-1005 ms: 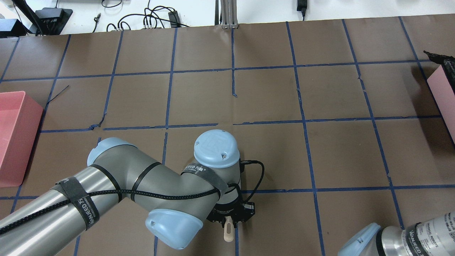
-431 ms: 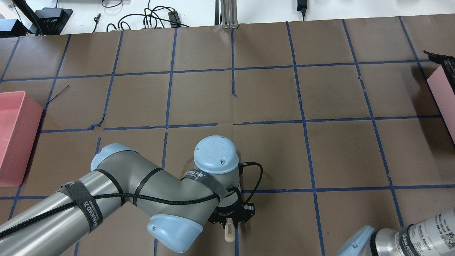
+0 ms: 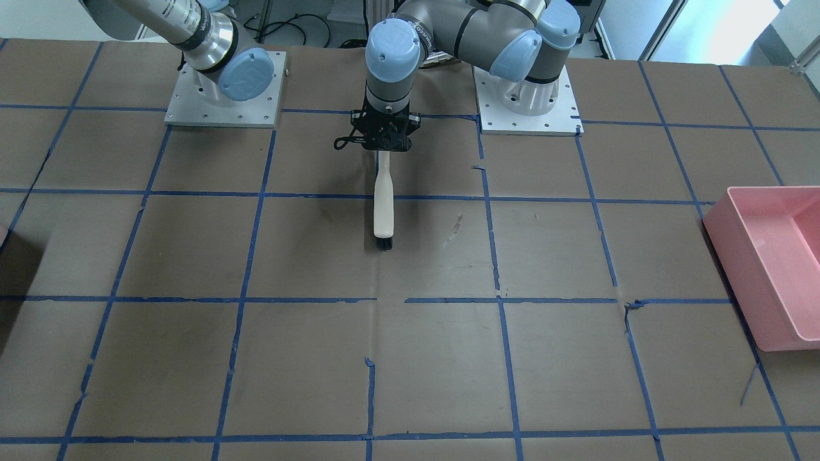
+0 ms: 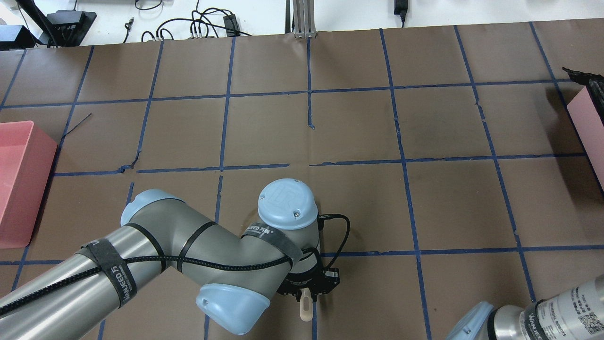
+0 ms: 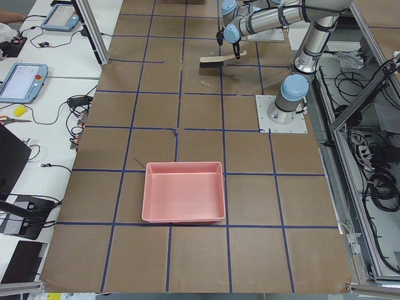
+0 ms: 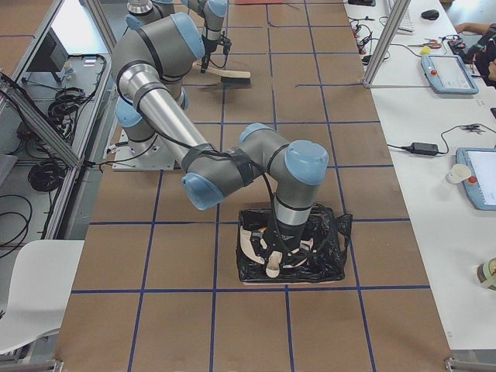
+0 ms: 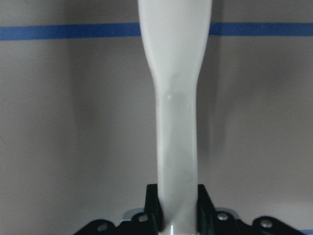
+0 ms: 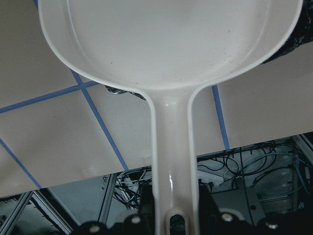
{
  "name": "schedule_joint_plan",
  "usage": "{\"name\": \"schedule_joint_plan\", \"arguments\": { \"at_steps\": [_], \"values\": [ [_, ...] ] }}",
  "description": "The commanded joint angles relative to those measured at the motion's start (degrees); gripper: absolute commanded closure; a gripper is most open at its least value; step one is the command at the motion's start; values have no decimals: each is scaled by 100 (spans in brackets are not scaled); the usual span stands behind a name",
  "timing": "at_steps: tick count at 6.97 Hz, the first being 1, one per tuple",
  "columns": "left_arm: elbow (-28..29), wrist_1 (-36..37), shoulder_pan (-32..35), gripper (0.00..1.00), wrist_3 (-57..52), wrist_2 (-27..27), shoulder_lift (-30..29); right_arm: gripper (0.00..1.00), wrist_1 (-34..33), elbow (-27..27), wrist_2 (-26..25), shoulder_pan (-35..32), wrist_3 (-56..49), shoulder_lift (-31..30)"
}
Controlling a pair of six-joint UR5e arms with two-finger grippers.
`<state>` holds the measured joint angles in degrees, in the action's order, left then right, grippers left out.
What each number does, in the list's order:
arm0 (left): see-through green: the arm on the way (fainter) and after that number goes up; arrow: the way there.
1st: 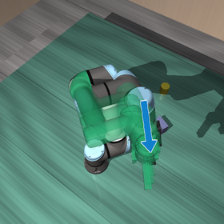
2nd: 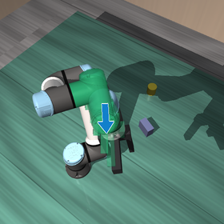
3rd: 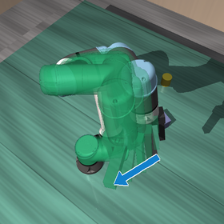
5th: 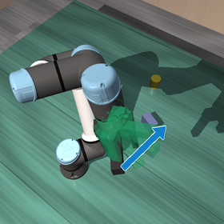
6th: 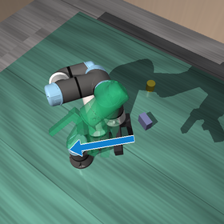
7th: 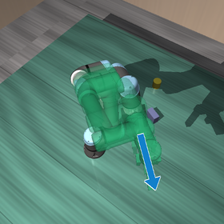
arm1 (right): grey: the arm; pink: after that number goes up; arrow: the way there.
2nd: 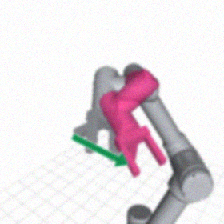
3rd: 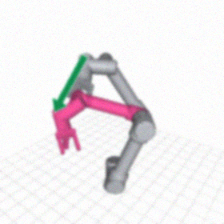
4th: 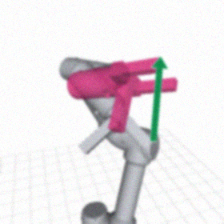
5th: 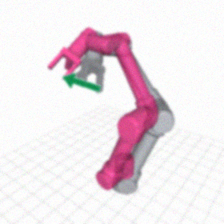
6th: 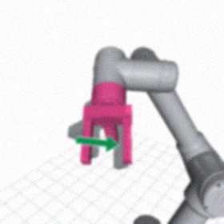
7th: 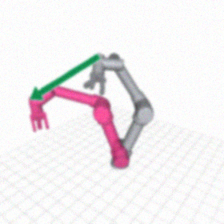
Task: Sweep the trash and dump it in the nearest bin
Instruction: 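Tip the dustpan over the black-bag bin with the right gripper while lowering the brush, then release the brush on the table and raise the left gripper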
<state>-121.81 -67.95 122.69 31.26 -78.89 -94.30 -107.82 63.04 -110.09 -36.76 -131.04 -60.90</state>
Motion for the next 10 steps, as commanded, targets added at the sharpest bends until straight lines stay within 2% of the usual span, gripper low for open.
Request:
{"name": "schedule_joint_plan", "arguments": {
  "at_steps": [1,2,3,4,6,7,8,10],
  "values": [
    [17,-7,-9,0,-14,5,17,100,-353,85,-65,-41,-228,-9],
    [17,-16,-17,0,-41,5,17,100,-345,77,-13,-50,-212,-18],
    [34,-16,-26,0,-50,5,35,100,-162,86,527,-50,-46,-123],
    [87,-25,-26,0,-24,5,52,100,127,112,741,-50,426,-359],
    [689,-261,-61,0,-58,-47,166,100,1258,199,1006,-59,1191,-921],
    [1224,-593,-288,0,-467,-152,175,100,1420,531,1503,-59,1691,-1193],
    [1830,-1136,-742,0,-1324,-301,202,100,1422,1100,1699,-129,2305,-1483],
    [2807,-2076,-1832,0,-2033,-293,237,100,1360,1989,1763,-803,3691,-2046]
  ]
}}
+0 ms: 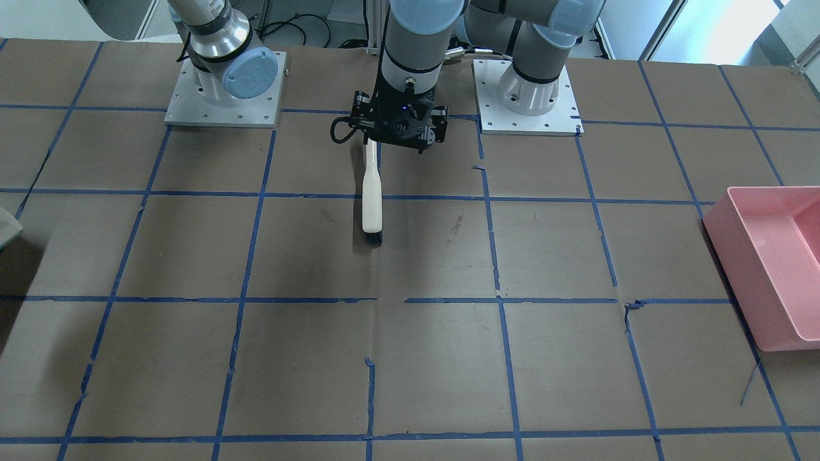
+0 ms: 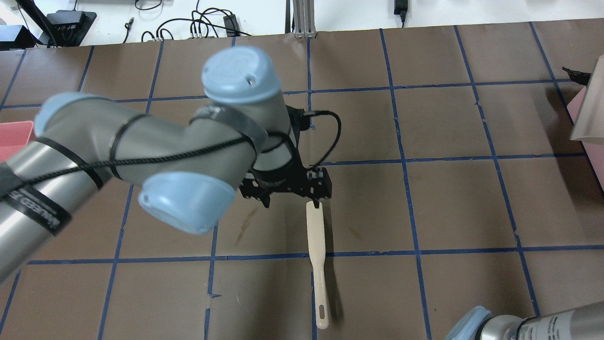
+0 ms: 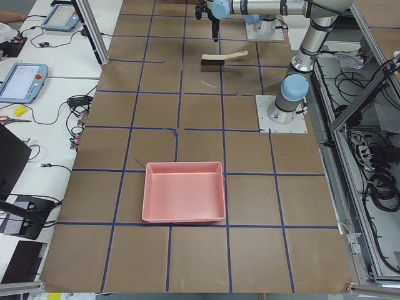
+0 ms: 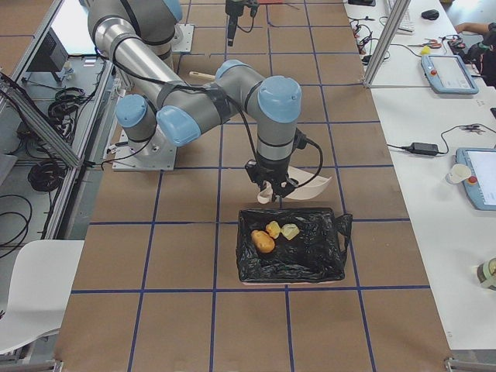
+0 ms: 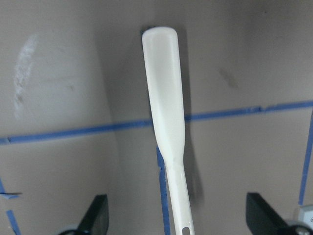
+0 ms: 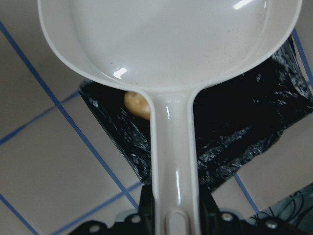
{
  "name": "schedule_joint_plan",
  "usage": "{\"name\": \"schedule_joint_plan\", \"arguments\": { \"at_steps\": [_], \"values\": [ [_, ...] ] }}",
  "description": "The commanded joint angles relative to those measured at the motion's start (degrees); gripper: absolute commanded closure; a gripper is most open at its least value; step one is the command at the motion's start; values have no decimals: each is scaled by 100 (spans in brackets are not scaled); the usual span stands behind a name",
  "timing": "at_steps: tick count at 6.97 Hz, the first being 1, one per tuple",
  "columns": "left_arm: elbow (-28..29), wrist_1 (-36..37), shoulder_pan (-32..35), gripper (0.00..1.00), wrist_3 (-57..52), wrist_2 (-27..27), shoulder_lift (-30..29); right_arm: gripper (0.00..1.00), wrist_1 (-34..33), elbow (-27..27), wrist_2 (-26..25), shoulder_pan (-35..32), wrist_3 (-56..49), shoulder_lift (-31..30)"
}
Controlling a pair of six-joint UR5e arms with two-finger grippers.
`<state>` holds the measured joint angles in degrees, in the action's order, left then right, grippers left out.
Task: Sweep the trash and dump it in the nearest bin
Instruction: 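Release the brush on the table and raise the left gripper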
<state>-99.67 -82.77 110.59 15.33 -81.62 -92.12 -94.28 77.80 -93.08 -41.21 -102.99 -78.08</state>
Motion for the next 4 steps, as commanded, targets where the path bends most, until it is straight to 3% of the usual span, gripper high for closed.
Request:
{"name": "schedule_joint_plan", "arguments": {
  "at_steps": [1,4],
  "values": [
    [1007,-913,-1009,0,-565,-308,27,100,-29,726,97,-631,1304,-417],
    [1301,-1118,-1564,0,-1151,-1056,237,100,-46,816,352,-1780,3368,-340]
  ]
}}
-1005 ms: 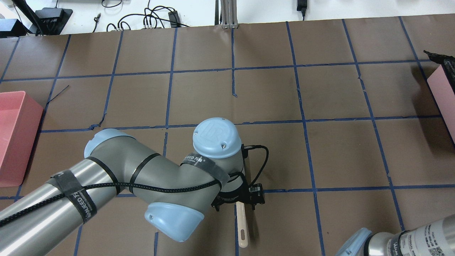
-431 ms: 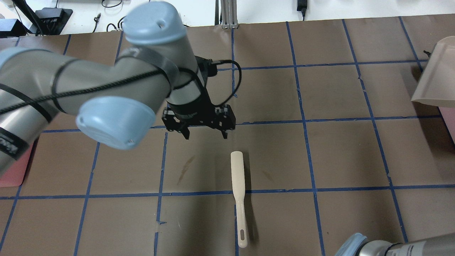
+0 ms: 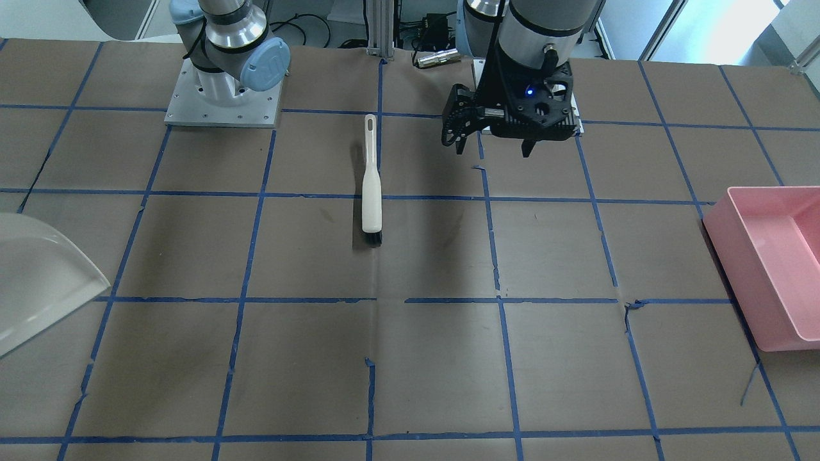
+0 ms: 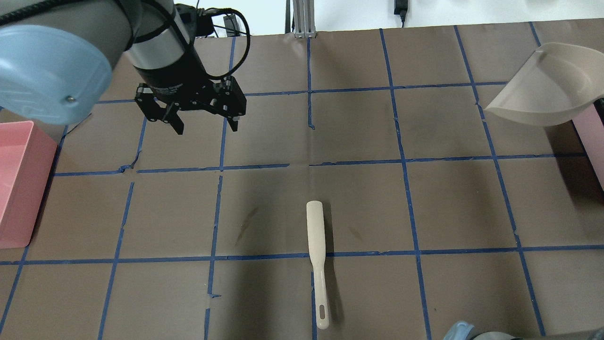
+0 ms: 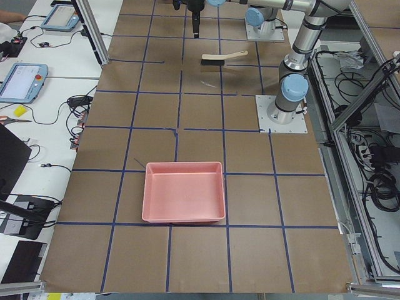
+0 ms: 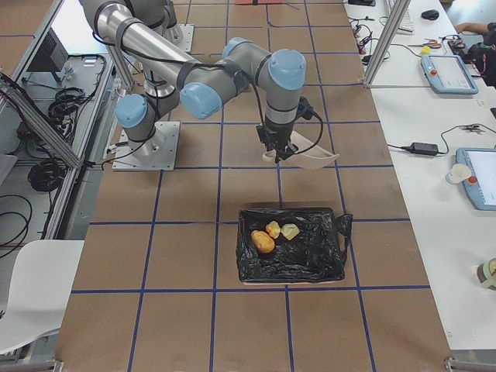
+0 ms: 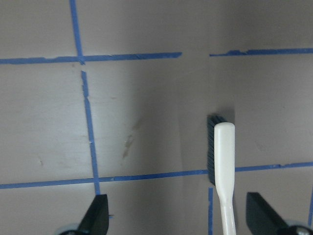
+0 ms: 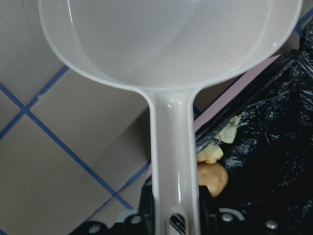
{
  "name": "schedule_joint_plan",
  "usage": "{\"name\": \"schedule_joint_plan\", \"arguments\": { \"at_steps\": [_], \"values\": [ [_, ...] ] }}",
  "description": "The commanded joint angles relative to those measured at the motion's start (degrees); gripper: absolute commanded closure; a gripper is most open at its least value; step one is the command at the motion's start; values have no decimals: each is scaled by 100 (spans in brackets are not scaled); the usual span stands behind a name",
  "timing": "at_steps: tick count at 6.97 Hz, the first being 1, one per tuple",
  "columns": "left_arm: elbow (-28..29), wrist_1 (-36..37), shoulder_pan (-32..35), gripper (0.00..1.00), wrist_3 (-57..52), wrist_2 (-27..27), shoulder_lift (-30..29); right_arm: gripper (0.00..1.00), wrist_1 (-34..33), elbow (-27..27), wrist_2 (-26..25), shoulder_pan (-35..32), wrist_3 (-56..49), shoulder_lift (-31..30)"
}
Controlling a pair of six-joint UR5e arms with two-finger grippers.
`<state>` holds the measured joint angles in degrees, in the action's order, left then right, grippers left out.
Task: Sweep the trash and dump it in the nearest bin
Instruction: 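Release the brush on the table and raise the left gripper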
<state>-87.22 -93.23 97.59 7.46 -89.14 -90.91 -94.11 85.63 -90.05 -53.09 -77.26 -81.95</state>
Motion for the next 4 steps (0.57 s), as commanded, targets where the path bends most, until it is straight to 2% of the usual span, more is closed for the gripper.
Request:
{"name": "schedule_joint_plan", "arguments": {
  "at_steps": [1,2,3,4],
  "values": [
    [21,-194,-528,0,-524,-306,222,100,-107,15,67,-1137,1818,186],
    [-23,-230,-679,0,-630,-314,284,100,-351,23,41,-1682,2464,284],
    [-50,-239,-750,0,-788,-332,293,100,-389,-11,66,-2166,3645,389],
    [-50,-274,-777,0,-807,-349,337,100,-694,-46,49,-2693,4614,581]
  ]
}}
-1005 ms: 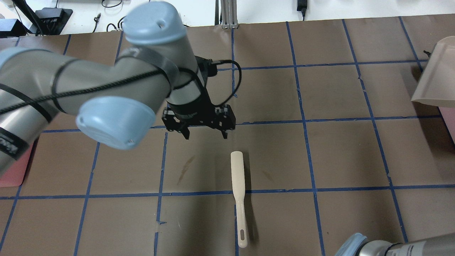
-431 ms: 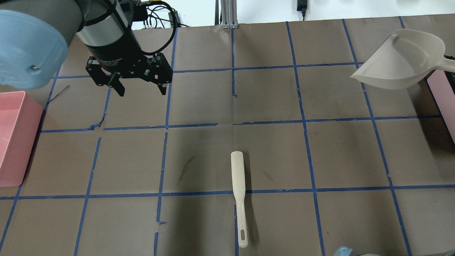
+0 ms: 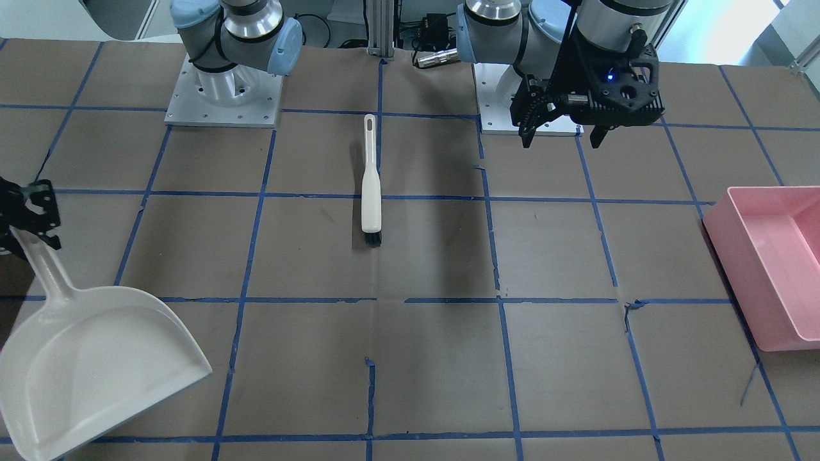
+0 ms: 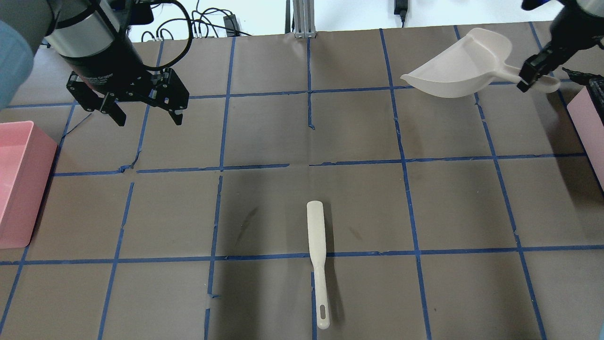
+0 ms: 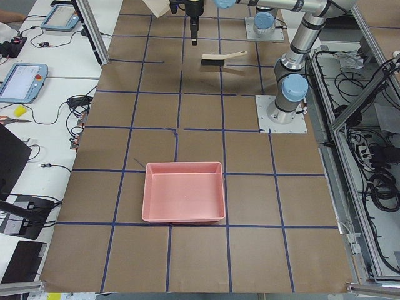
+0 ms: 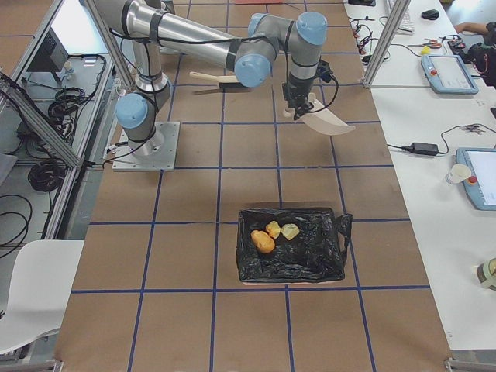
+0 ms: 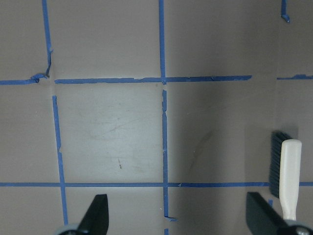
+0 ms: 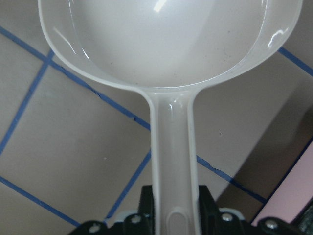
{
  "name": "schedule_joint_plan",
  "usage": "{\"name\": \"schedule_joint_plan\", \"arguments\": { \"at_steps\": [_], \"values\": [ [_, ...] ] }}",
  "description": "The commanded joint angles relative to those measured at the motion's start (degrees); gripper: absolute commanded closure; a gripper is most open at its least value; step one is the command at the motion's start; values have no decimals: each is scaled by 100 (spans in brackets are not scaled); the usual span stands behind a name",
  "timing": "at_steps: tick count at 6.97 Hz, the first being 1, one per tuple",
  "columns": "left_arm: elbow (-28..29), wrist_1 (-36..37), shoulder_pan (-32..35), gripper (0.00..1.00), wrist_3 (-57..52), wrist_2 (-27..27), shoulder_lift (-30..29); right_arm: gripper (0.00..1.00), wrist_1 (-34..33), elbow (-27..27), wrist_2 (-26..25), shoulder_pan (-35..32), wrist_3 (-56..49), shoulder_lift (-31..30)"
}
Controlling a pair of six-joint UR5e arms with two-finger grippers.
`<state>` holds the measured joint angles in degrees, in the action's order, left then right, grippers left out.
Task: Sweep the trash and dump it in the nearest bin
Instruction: 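Bring the empty dustpan back and set it down with the right gripper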
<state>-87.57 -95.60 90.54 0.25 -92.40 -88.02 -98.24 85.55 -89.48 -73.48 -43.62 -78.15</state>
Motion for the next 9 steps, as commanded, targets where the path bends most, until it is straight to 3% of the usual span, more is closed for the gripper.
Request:
{"name": "schedule_joint_plan", "arguments": {
  "at_steps": [1,2,5,7,9],
  "values": [
    [-14,-108,-89,0,-86,-23,92,100,-440,-21,-8,-1189,2243,308],
    [-23,-117,-106,0,-156,-23,110,100,-485,-21,10,-1638,3184,379],
    [-40,-231,-98,0,-157,-15,119,100,-915,41,79,-2984,4578,519],
    [-136,-302,-150,0,-174,-6,119,100,-1238,172,317,-3469,5397,624],
    [-163,-284,-578,0,-1065,47,84,100,-2010,522,353,-3550,5757,1001]
  ]
}}
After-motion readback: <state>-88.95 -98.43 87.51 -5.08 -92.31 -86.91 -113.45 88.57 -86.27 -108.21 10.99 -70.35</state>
